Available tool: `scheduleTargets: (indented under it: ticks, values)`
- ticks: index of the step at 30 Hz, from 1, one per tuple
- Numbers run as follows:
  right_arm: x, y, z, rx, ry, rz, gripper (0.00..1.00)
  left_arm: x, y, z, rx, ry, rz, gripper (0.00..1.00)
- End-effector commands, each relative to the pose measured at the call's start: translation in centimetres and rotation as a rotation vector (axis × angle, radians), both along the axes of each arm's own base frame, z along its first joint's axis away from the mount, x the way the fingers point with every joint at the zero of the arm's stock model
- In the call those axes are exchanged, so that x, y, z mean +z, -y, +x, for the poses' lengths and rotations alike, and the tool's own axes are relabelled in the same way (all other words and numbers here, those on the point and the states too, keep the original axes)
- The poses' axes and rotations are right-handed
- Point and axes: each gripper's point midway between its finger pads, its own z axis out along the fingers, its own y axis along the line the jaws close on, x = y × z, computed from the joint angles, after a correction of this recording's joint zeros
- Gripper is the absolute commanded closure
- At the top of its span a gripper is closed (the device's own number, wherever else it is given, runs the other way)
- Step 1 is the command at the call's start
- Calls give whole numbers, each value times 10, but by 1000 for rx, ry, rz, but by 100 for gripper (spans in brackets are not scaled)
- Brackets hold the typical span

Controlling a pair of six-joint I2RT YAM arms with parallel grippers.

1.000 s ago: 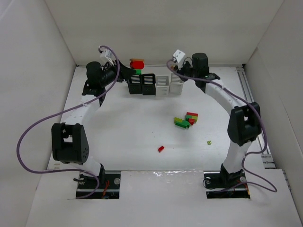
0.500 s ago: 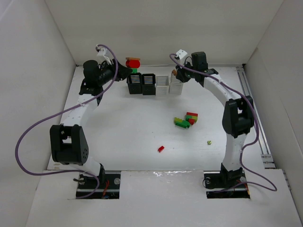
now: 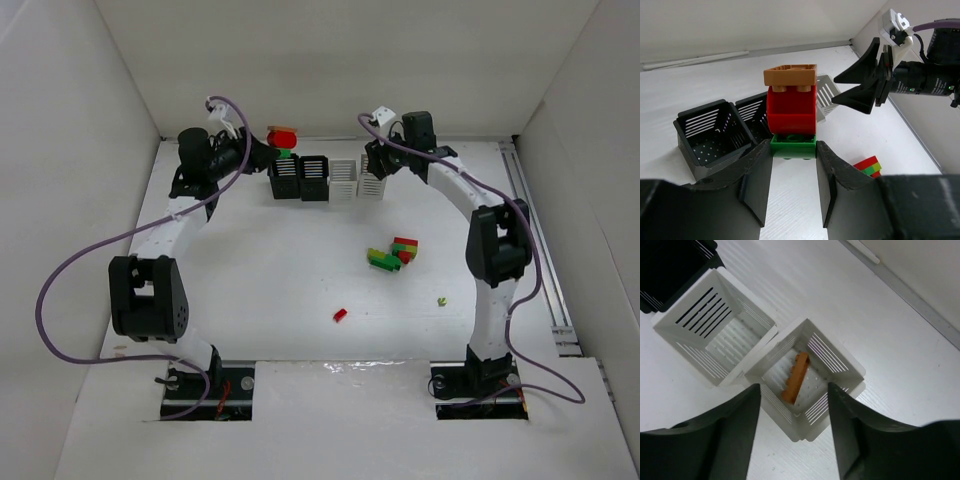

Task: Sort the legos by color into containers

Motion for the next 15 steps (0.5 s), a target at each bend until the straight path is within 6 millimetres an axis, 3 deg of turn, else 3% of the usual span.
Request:
scheduleTargets:
  ticks: [1,3,4,8,11,12,13,15]
  values:
    - [36,-9,0,27,84,51,37,27,7,-5,-65,104,10,100]
    - [58,-5,-6,63,117,82,36,22,13,-17,-138,125,33,100]
    - [66,-6,-16,142,114,131,36,27,16,-23,-173,154,46,100]
    - [120,-6,-64,433,126,307,39,10,26,-58,-359,240,135,100]
    - [145,-14,-99,598,90,386,40,-10,36,-85,-494,279,224,100]
    - [155,-16,-102,631,99,396,40,-14,40,-90,-529,293,257,100]
    - [158,-17,-112,648,53,421,40,-29,46,-106,-588,227,271,100]
    - [170,-30,-128,725,36,453,40,-29,52,-117,-676,332,358,100]
